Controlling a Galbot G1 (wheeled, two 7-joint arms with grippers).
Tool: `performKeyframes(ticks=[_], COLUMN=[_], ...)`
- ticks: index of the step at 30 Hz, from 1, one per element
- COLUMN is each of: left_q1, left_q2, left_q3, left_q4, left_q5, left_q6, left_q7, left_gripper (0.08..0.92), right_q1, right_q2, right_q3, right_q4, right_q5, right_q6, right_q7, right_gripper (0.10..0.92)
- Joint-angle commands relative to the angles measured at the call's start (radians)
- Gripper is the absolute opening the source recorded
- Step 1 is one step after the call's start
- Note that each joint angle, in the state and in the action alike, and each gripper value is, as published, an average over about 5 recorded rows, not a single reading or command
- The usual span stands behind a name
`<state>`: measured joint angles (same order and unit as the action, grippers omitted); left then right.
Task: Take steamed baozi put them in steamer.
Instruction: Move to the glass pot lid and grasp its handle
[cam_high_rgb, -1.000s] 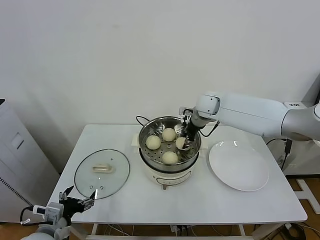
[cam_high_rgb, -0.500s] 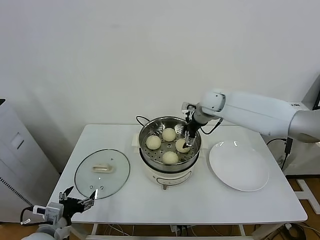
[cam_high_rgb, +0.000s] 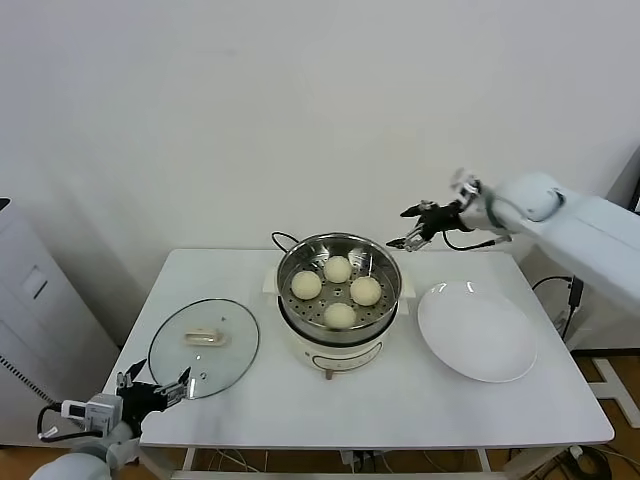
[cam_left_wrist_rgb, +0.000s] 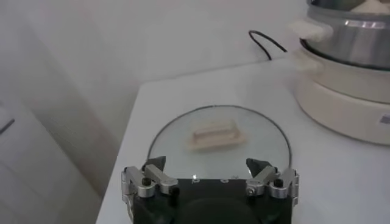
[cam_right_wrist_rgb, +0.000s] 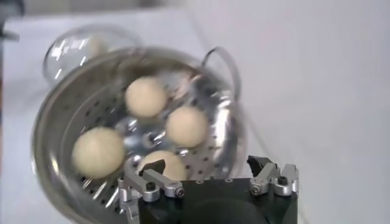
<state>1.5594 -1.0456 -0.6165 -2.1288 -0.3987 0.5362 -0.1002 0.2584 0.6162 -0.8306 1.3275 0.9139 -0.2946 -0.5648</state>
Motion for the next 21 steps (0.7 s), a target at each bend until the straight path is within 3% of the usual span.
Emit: performKeyframes(ticks=[1,5,10,21], left_q1=[-0.028,-0.030,-0.031,-0.003], left_q2=[0.000,0.002,0.024,0.048], left_q3=[-0.002,0.000,0.011,0.071], left_q4=[-0.009,-0.021,-0.020,0.072], left_q5=[-0.027,-0.021,0.083,0.829], left_q6=[-0.040,-0.073,-0.112,-0.355], left_q7=[0.007,0.026,0.040,0.114], left_gripper=[0.823,0.823,0.823,0.823], right_q1=[-0.812,-1.062,-1.307,-1.511], right_q2=[-0.105,0.044,0.208,0.410], right_q3=[0.958,1.274,1.501,1.692], right_q4=[0.090,0.093,0.145,0.195], right_q5=[0.001,-0.088,-0.207,-0.339], right_q6=[0.266,0.317,0.332,0.358], right_q7=[0.400,0.481,0.428,0.270], right_gripper=[0.823,0.823,0.823,0.823])
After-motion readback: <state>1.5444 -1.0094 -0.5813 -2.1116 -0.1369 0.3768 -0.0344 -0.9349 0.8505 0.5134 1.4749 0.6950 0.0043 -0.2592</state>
